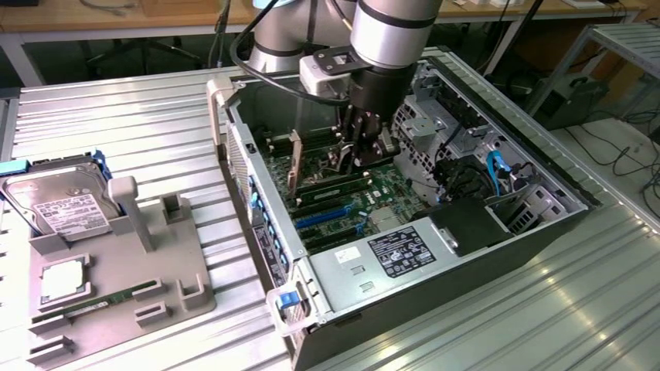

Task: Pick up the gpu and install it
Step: 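Insert the gpu into the slot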

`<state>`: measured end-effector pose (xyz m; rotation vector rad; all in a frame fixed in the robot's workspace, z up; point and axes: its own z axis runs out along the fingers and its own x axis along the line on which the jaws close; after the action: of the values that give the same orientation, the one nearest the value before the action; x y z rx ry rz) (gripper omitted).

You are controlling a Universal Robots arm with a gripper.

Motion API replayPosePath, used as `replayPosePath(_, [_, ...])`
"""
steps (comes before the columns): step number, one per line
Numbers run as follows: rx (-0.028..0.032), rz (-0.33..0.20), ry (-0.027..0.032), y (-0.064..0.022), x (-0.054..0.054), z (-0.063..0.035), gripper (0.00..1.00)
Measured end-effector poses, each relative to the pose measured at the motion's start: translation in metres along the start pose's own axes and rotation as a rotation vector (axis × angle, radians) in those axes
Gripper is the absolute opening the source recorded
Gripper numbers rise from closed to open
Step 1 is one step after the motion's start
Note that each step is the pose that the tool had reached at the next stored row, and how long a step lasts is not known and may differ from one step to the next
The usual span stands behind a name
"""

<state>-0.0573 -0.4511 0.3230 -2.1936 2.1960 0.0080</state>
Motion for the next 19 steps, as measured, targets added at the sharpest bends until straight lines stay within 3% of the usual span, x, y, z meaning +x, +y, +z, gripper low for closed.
replayPosePath(10, [0.0001,0.0,-0.0002,0.0043,0.0,0.002,0.28])
replayPosePath(19, [-0.0001,0.0,0.0001,0.005,0.001,0.0144,0.28])
